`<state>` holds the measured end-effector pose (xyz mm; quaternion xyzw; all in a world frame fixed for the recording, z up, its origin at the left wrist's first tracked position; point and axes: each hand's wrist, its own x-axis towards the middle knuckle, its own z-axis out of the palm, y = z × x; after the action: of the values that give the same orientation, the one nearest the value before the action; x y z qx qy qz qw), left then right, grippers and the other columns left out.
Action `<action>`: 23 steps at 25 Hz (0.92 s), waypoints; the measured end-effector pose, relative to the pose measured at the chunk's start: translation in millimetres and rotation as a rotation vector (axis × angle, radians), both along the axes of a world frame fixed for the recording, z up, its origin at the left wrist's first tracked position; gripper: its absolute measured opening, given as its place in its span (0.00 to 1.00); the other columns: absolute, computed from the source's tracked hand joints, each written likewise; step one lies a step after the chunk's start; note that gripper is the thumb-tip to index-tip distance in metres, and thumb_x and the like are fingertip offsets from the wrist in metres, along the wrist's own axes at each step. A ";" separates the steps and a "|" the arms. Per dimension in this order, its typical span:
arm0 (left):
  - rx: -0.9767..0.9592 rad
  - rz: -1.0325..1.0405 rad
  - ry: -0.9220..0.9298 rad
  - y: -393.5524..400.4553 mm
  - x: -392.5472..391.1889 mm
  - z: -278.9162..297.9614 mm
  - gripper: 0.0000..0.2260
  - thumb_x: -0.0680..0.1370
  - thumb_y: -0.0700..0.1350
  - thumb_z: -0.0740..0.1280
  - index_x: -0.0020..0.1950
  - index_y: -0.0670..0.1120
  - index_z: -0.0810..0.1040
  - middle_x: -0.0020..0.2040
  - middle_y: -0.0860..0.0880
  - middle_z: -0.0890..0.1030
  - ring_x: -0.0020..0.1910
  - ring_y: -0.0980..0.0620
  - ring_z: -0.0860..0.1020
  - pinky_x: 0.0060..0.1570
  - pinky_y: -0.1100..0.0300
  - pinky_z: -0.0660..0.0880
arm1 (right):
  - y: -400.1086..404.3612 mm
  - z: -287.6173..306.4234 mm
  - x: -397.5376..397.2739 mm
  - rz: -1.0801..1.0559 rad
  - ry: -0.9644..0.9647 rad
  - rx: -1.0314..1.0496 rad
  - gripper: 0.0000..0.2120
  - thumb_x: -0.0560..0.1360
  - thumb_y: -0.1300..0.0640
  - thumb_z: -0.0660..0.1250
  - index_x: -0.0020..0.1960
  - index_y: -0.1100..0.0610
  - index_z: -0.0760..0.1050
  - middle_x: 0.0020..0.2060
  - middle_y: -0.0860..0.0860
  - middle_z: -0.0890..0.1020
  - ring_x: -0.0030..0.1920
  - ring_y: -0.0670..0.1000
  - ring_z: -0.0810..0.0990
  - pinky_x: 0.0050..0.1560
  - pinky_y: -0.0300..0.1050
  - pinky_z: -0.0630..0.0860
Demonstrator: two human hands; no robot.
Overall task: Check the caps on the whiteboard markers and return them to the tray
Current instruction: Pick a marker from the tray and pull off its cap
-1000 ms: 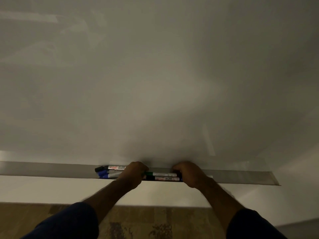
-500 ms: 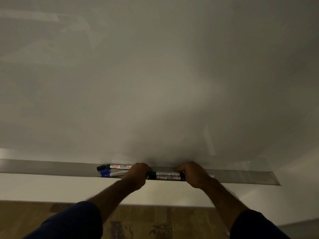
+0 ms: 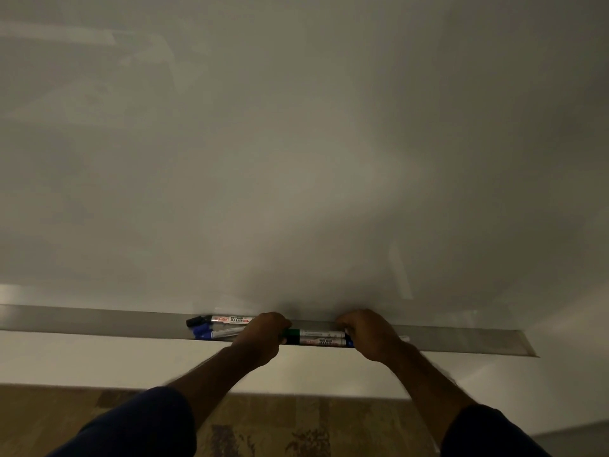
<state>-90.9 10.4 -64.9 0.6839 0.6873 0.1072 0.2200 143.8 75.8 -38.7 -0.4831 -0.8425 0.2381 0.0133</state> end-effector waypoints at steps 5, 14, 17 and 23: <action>0.118 0.043 -0.036 -14.7 -24.2 7.1 0.14 0.75 0.44 0.68 0.60 0.51 0.76 0.58 0.51 0.79 0.55 0.53 0.76 0.54 0.59 0.74 | -9.7 3.8 -30.0 0.029 0.076 0.186 0.13 0.76 0.55 0.65 0.59 0.54 0.79 0.56 0.55 0.83 0.56 0.57 0.80 0.58 0.48 0.75; 0.198 0.209 0.101 -59.6 -122.6 21.1 0.08 0.73 0.38 0.67 0.48 0.49 0.81 0.45 0.49 0.80 0.43 0.51 0.76 0.41 0.60 0.75 | -38.4 4.1 -135.0 0.261 0.155 0.249 0.13 0.74 0.60 0.63 0.56 0.55 0.80 0.49 0.57 0.84 0.48 0.59 0.80 0.49 0.51 0.77; 0.155 0.278 0.133 -66.0 -141.5 18.7 0.08 0.74 0.38 0.65 0.48 0.48 0.81 0.45 0.48 0.81 0.43 0.50 0.77 0.42 0.58 0.75 | -45.5 0.4 -159.7 0.265 0.095 0.236 0.15 0.74 0.62 0.63 0.58 0.54 0.79 0.50 0.56 0.83 0.50 0.58 0.79 0.49 0.50 0.76; 0.078 0.253 0.152 -58.2 -152.6 3.7 0.09 0.76 0.42 0.63 0.51 0.49 0.81 0.46 0.48 0.80 0.43 0.50 0.76 0.41 0.59 0.72 | -49.9 -10.2 -188.7 0.291 0.043 0.168 0.14 0.74 0.64 0.63 0.56 0.53 0.80 0.51 0.55 0.82 0.51 0.57 0.77 0.48 0.47 0.75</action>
<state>-243.5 -47.8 -61.2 0.6058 0.7782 0.1084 0.1253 -44.9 25.8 -48.9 -0.3481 -0.9200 0.1766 0.0367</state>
